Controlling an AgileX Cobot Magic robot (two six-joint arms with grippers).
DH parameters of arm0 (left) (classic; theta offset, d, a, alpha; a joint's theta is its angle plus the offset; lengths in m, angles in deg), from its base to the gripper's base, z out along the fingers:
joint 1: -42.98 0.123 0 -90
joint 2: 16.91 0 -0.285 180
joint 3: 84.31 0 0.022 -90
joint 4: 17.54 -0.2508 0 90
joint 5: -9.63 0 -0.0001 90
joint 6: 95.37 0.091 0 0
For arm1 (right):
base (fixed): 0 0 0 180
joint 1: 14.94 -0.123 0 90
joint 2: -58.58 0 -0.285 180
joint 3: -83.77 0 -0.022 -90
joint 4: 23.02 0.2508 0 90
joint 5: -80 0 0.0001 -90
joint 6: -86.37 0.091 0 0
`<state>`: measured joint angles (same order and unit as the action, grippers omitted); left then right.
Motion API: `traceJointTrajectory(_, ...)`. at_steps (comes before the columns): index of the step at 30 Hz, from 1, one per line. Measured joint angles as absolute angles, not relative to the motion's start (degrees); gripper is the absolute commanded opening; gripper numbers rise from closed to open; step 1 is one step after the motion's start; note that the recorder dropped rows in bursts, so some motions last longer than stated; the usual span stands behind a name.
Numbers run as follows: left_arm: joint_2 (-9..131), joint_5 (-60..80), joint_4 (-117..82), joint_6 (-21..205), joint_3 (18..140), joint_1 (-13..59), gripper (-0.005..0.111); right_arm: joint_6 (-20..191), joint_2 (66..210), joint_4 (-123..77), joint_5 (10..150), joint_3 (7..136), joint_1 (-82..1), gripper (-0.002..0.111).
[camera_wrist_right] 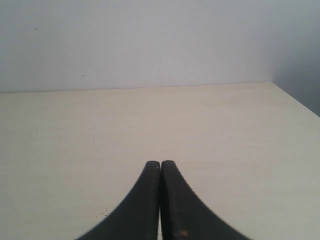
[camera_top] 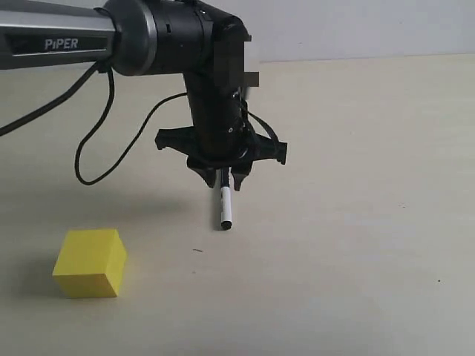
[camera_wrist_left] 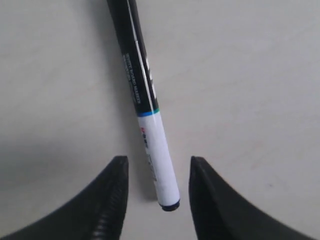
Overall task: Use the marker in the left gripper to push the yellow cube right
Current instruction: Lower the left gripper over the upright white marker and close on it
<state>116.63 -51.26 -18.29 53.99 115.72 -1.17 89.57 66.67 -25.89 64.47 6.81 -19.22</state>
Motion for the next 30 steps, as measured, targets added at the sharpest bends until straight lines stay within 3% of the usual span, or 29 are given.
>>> traceJointTrajectory(30,121.5,-49.3,-18.6,50.3,115.7,-1.2,0.041,89.6,66.7,-25.9,64.5,6.8,-19.2,0.000)
